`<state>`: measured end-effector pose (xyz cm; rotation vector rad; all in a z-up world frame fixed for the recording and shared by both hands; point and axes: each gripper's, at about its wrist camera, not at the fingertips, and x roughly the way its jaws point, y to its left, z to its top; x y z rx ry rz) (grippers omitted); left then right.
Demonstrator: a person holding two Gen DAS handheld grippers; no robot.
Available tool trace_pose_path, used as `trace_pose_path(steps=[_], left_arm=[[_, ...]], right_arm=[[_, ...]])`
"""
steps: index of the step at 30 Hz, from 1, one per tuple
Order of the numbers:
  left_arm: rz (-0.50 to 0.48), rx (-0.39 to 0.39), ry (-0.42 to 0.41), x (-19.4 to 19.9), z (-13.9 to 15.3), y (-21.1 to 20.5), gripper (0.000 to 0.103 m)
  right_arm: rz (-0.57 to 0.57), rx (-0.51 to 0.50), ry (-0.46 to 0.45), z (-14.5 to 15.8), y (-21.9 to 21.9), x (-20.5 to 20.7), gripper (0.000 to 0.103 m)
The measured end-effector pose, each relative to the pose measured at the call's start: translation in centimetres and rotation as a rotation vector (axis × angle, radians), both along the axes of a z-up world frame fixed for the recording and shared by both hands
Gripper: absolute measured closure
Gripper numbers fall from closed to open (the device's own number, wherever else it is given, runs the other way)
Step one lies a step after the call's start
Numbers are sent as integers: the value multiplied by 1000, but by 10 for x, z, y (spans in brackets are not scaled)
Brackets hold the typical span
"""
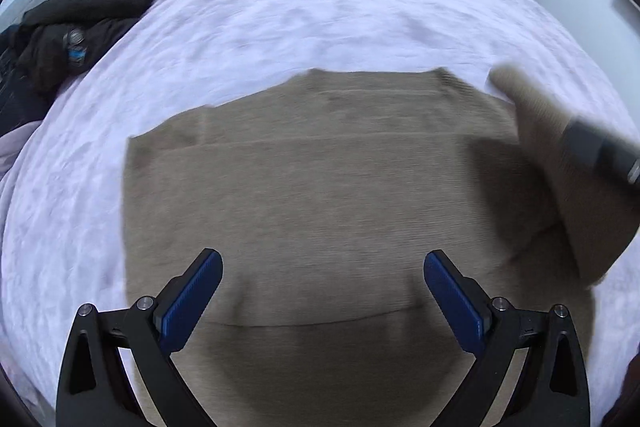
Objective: Fold small clothes
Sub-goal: 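Fold the held sleeve across the sweater body with the right tool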
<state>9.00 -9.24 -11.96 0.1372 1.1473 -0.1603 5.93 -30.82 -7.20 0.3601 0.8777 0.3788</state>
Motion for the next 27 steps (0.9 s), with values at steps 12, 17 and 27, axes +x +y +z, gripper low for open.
trace_pose_path(steps=[12, 17, 27], left_arm=[[58, 24, 58, 3, -31, 39, 2], [58, 1, 66, 1, -28, 45, 2], [79, -35, 65, -3, -21, 65, 1]], right_arm=[[21, -88, 230, -80, 40, 10, 54], [-120, 16, 211, -58, 5, -5, 53], [-640, 670, 295, -103, -92, -13, 95]])
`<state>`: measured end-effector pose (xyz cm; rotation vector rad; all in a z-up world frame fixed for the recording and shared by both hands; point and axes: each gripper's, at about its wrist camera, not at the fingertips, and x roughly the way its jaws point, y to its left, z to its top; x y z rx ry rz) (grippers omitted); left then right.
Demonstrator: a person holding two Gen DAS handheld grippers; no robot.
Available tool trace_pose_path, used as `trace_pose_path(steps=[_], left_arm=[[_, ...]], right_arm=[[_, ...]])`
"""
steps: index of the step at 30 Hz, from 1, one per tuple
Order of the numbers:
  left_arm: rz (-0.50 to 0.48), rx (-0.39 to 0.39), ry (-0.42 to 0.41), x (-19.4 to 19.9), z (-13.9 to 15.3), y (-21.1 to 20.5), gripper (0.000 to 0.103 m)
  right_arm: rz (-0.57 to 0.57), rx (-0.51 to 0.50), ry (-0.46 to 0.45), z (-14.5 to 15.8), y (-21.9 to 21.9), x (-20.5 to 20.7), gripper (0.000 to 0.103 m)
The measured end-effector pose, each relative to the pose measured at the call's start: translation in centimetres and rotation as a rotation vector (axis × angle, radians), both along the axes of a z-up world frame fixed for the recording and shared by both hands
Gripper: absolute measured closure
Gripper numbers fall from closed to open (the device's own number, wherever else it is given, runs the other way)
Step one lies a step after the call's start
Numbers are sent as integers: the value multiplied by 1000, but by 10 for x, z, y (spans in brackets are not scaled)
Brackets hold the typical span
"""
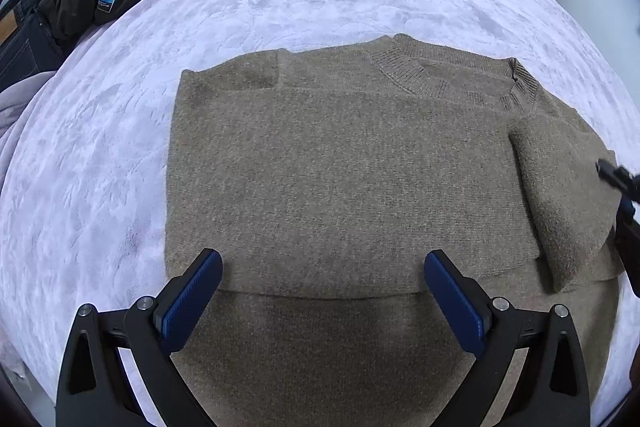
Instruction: Fold small clothes
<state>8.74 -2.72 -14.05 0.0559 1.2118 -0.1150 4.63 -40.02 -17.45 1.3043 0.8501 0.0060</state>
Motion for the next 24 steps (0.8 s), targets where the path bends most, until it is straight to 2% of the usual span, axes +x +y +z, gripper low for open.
trace_pose_path(steps=[1, 3, 7, 10, 13, 15, 18, 19, 21, 22, 23, 24], left_arm=[[2, -3, 1, 0, 0, 2, 1], [-1, -15, -4, -2, 3, 9, 2], [-6, -32, -26, -9, 8, 25, 1], [27, -43, -20, -10, 9, 44, 1], [53, -54, -15, -10, 8, 64, 1], [60, -76, -11, -8, 7, 76, 1], [46, -141, 6, -5, 7, 86, 2], [35, -165, 11, -3, 7, 87, 2], [-2, -237, 41, 1, 6, 83, 1], [-14, -269, 57, 3, 5, 81, 2], [-27, -307, 75, 6, 4, 77, 2], [-41, -346, 90, 9, 2, 73, 2]], right_arm=[[-10, 21, -20, 0, 2, 3, 95], [39, 11, -95, 14, 15, 17, 96], [285, -157, -242, 56, 66, 46, 96], [503, -304, -288, 71, 123, 64, 96], [713, -463, -269, 60, 182, 74, 95], [832, -567, -222, 42, 211, 76, 95], [957, -678, -139, 17, 239, 74, 89], [981, -709, -116, 13, 243, 71, 87], [986, -711, -131, 16, 243, 62, 68], [977, -698, -132, 20, 241, 60, 62], [955, -677, -133, 25, 234, 55, 58], [927, -653, -133, 30, 226, 49, 58]])
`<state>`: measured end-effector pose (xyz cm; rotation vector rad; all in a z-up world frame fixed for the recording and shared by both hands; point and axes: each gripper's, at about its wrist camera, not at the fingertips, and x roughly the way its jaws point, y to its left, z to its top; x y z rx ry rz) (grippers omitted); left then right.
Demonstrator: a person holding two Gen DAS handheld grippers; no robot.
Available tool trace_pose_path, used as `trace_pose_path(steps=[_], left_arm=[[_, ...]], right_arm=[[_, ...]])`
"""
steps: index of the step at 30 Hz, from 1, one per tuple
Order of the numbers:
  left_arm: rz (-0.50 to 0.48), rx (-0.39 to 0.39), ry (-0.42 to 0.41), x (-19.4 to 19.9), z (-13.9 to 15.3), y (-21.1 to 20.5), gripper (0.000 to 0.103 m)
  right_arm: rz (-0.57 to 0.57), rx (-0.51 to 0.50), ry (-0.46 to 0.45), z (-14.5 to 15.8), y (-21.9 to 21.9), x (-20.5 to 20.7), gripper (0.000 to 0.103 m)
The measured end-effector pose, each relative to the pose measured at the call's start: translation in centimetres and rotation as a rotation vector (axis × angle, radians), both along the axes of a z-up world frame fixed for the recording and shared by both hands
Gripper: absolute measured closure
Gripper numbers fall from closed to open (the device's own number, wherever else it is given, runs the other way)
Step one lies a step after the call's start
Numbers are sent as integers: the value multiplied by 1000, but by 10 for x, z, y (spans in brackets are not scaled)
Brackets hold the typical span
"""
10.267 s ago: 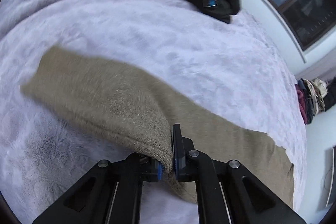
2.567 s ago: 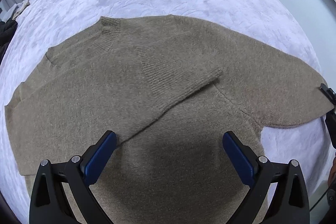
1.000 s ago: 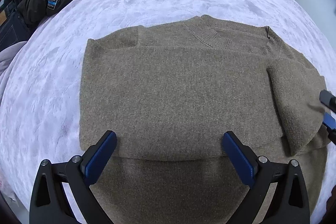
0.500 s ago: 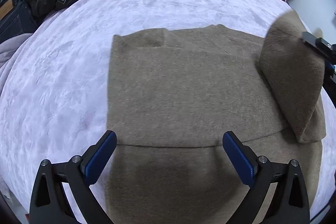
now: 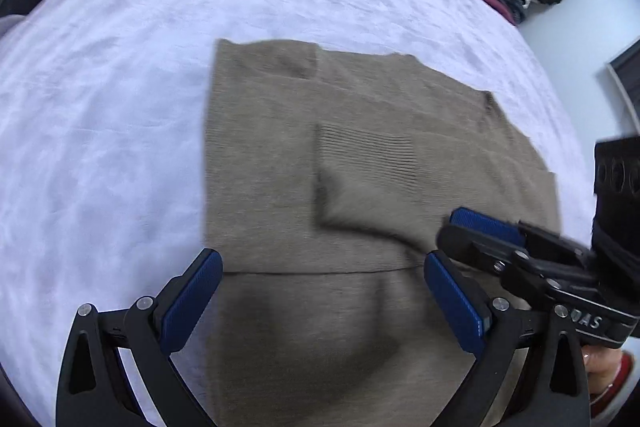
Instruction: Fold small clothes
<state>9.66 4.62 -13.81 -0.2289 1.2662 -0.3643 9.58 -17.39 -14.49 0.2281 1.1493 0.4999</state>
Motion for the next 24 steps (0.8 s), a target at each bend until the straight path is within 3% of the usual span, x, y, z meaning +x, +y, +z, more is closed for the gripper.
trace_pose_path(steps=[4, 12, 14, 17, 18, 19, 20, 23, 24], left_arm=[[-22, -76, 52, 14, -12, -17, 2], [38, -131, 105, 26, -16, -36, 3], [68, -181, 119, 30, -14, -33, 15], [91, -182, 139, 35, -18, -34, 36], [90, -176, 144, 37, -20, -37, 54], [83, -170, 149, 38, -22, -40, 81], [71, -166, 153, 38, -24, -43, 94], [56, -137, 90, 35, -11, -42, 96], [45, -136, 56, 33, -2, -40, 96]], right_arm=[[-176, 117, 55, 10, -58, -28, 58], [-635, 292, 165, -4, -193, -106, 58], [-751, 388, 167, -14, -225, -124, 58], [-870, 530, 151, -29, -245, -129, 58], [-893, 564, 145, -31, -251, -128, 58], [-912, 591, 144, -35, -256, -128, 58], [-924, 615, 144, -38, -260, -127, 59], [-914, 633, 158, -43, -255, -115, 96], [-897, 626, 151, -40, -253, -110, 96]])
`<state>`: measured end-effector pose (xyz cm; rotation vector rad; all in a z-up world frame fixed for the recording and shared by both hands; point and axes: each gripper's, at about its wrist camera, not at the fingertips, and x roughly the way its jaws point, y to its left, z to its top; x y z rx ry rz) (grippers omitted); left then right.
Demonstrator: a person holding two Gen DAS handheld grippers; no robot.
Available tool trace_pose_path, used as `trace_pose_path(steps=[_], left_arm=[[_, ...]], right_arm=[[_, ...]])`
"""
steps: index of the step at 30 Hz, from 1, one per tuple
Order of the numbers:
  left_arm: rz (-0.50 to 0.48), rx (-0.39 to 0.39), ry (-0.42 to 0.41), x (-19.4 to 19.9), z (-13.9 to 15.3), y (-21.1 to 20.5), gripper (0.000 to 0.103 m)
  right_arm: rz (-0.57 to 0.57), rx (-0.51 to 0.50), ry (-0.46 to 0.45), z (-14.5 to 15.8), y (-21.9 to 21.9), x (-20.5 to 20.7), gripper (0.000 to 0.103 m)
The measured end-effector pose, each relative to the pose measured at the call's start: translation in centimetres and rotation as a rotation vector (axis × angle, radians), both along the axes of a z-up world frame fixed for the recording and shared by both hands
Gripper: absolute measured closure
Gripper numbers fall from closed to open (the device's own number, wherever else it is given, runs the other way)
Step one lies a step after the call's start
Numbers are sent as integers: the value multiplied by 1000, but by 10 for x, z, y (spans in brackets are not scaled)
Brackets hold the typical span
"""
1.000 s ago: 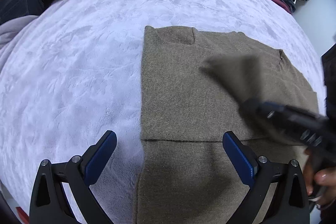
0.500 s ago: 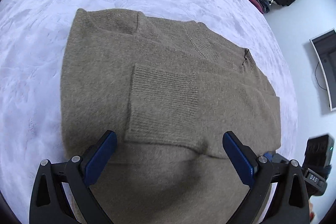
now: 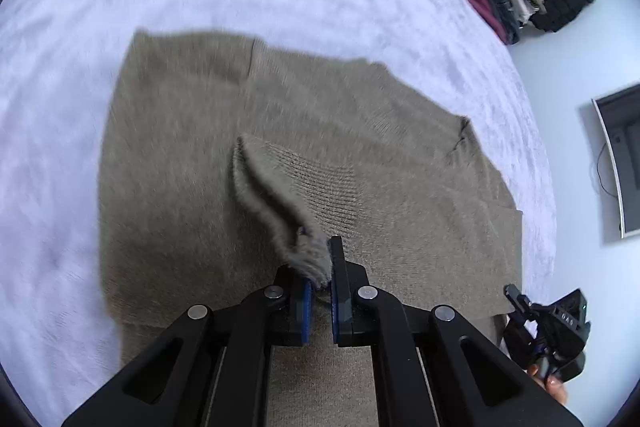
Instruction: Fold small clothes
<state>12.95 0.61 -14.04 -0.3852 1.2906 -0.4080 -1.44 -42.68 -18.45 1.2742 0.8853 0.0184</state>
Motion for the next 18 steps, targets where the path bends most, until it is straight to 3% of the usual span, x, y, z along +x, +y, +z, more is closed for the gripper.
trace_pose_path(steps=[3, 5, 11, 14, 16, 18], left_arm=[[-20, 30, -54, -5, 14, 9, 96], [-25, 49, -45, -7, 11, 17, 96], [-26, 114, -16, -16, -19, 24, 91], [-5, 161, -23, -17, -16, 28, 72], [1, 224, -54, -21, -10, 31, 39], [10, 277, -74, -24, -4, 35, 28]], right_arm=[[76, -48, -65, 23, 16, 15, 96], [135, -101, -78, 34, 24, 22, 96], [193, -237, 28, 10, 26, 24, 96], [162, -178, 24, -3, 16, 15, 96], [145, -192, 26, 0, 12, 12, 95], [130, -222, 23, 8, 9, 10, 91]])
